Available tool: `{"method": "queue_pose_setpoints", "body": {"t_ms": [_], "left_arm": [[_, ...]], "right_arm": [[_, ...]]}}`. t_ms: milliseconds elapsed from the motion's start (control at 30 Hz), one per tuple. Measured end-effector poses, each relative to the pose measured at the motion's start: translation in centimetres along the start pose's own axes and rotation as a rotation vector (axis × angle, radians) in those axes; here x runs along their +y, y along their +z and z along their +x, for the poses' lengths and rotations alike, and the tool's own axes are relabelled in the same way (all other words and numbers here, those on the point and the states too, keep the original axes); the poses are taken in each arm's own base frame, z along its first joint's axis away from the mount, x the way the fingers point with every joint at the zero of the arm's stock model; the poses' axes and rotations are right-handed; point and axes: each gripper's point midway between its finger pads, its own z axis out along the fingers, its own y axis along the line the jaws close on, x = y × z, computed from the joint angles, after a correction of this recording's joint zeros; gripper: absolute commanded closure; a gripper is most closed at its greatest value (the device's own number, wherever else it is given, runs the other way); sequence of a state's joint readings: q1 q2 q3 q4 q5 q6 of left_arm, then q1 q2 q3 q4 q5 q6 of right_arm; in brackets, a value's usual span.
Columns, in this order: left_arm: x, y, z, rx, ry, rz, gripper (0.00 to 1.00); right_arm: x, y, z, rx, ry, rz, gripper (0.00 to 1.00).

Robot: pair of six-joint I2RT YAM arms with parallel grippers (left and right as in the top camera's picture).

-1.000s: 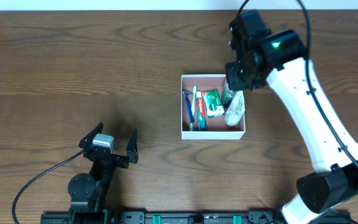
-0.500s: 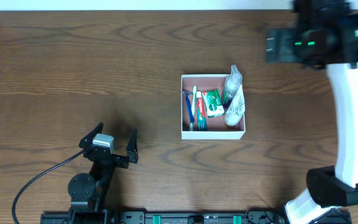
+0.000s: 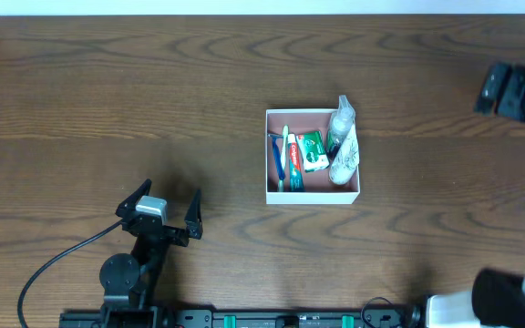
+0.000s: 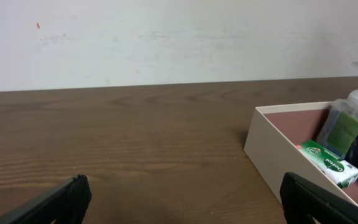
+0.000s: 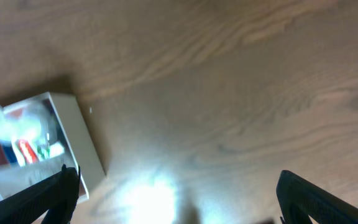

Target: Pack container

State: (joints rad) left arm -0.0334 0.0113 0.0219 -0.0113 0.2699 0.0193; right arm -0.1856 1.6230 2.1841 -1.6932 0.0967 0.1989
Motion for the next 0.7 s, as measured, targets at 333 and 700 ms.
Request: {"method": "queue_pose_setpoints", "body": {"t_ms": [333, 700], "left_arm": [[0.0, 0.0, 0.0, 0.000, 0.000, 0.000, 0.02], [0.0, 0.0, 0.0, 0.000, 0.000, 0.000, 0.02]], "right_arm": [[-1.3, -2.6, 6.7, 0.002, 0.006, -0.019, 0.01], [-1.3, -3.3, 9.4, -0.001, 0.010, -0.053, 0.01]]}}
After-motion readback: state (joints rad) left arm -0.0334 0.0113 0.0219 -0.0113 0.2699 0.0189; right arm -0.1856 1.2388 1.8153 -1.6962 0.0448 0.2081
